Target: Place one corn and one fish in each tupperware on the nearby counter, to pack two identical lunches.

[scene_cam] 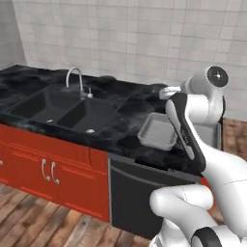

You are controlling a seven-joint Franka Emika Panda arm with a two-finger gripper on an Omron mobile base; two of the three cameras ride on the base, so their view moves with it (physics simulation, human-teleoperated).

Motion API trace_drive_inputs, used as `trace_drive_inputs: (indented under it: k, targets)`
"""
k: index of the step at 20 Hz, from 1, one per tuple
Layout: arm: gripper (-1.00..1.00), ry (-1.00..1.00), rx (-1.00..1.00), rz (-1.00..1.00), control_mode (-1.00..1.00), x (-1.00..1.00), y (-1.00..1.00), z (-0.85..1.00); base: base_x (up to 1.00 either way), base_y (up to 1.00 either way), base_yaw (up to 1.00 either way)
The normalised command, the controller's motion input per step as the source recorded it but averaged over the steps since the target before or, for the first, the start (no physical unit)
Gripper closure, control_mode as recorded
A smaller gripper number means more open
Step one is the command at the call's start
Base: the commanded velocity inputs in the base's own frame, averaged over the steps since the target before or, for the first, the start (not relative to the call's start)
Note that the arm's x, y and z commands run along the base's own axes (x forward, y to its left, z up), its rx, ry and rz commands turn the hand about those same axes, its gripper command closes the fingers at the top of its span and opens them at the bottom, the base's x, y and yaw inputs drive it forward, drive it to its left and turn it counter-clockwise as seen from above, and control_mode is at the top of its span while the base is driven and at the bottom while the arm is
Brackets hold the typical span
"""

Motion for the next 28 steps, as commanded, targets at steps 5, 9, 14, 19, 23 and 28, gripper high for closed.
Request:
trace_drive_inputs:
  k: [5,9,14,19,23,28]
  targets:
    - [1.00,0.00,0.00,0.00,1.00,0.00,0.00,0.00,0.47,0.44,-0.62]
    - [1.00,0.00,0.00,0.00,1.00,0.00,0.00,0.00,0.56,0.85,-0.59]
    - [1.00,0.00,0.00,0.00,1.00,0.00,0.00,0.00,0.47,0.51,-0.49]
    - [1.00,0.00,0.00,0.00,1.00,0.00,0.00,0.00,0.30,0.00,-0.26]
    - [1.00,0.00,0.00,-0.03,-1.00,0.20,0.04,0.00,0.26,0.04,-0.04]
    - [1.00,0.11,0.00,-0.03,-1.00,0.03,0.02,-0.13,0.00,0.00,0.00]
